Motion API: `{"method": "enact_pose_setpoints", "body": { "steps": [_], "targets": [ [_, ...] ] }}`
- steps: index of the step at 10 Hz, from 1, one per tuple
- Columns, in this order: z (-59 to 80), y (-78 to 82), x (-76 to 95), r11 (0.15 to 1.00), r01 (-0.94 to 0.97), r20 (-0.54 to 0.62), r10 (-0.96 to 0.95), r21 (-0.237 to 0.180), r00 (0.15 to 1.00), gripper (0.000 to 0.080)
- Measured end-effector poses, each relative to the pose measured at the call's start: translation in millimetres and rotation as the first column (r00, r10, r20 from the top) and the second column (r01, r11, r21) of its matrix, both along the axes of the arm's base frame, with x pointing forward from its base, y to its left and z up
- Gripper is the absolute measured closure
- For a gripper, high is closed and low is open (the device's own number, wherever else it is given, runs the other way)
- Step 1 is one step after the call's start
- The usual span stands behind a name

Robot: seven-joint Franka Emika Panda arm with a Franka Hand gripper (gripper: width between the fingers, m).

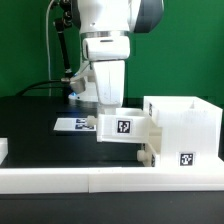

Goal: Assemble drawer

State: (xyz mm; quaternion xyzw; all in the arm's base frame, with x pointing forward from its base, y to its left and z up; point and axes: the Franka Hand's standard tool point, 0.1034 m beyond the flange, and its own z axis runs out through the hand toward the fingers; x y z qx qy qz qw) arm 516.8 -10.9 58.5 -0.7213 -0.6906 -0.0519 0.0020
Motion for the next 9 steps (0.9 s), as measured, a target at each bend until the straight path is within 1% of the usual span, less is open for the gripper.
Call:
{"method": "enact_pose_setpoints", "body": {
  "steps": [1, 3, 4, 6, 9],
  "targets": [
    [-0.7, -0.2, 1.4, 1.000, 0.000, -0.012, 0.000, 0.001, 1.000, 0.0758],
    [0.2, -0.5, 11.0, 1.000, -0.003, -0.065, 0.003, 0.003, 0.998, 0.0758],
    [1.5, -0.8, 18.2, 1.000, -0.002, -0.060, 0.002, 0.004, 0.998, 0.0758],
    [5.9, -2.0, 25.8, 1.000, 0.000, -0.048, 0.000, 0.003, 0.999, 0.0758],
    [3.5, -2.0, 24.3, 1.000, 0.001, -0.052, -0.001, 0.004, 0.999, 0.0758]
  ]
}}
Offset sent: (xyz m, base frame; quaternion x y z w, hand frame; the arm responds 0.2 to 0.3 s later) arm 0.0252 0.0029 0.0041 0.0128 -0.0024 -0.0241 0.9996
